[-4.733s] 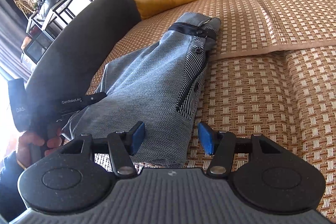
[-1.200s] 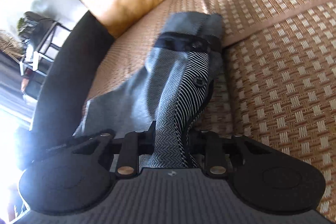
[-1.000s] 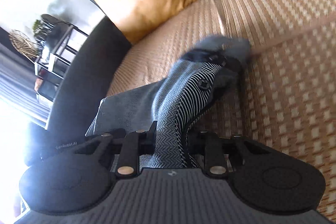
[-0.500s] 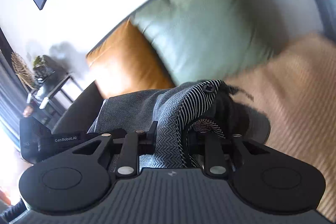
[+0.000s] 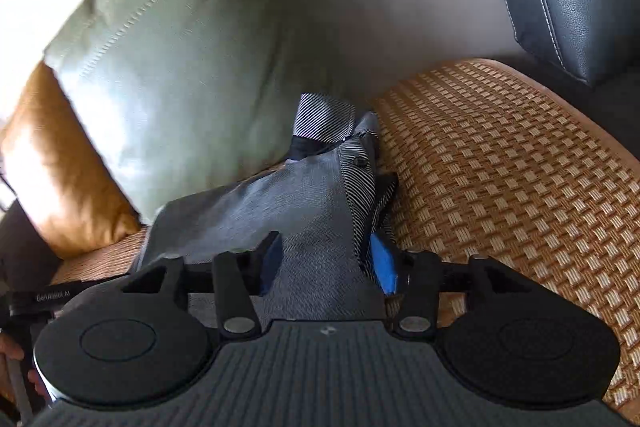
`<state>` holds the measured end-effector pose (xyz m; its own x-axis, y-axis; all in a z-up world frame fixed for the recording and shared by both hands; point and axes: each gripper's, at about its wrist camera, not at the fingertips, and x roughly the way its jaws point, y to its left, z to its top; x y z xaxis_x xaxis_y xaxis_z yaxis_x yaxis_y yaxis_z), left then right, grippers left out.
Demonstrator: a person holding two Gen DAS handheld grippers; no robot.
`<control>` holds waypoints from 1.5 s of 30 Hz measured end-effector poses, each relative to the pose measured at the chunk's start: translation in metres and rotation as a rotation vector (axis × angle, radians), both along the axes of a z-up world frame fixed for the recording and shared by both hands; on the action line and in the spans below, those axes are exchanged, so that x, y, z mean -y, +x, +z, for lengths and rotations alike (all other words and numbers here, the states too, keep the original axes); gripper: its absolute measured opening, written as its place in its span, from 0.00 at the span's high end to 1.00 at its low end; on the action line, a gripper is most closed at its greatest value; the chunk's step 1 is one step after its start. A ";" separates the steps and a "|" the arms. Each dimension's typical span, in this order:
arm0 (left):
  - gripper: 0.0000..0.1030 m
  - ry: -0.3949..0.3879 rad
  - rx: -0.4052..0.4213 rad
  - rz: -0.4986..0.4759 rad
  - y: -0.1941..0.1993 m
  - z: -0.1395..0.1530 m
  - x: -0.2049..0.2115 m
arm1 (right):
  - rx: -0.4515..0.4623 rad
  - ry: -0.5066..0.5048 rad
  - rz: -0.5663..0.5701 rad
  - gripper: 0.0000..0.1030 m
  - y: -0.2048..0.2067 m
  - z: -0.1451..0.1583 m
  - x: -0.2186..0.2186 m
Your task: Fold clothes
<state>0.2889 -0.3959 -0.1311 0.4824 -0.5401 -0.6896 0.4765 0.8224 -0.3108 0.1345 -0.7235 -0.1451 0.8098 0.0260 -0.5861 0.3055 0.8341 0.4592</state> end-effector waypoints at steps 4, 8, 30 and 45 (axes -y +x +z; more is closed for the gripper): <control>0.38 0.038 0.040 0.002 -0.021 0.009 0.008 | -0.011 -0.013 -0.018 0.42 -0.017 0.005 -0.007; 0.38 0.022 0.158 -0.056 -0.043 0.034 0.028 | 0.038 -0.097 0.025 0.42 -0.026 0.018 -0.027; 0.34 0.276 0.367 -0.176 -0.095 -0.024 0.059 | -0.042 -0.458 0.176 0.46 -0.017 -0.016 -0.095; 0.32 0.234 0.320 -0.107 -0.087 -0.037 0.056 | -0.037 -0.444 0.143 0.45 -0.015 -0.028 -0.096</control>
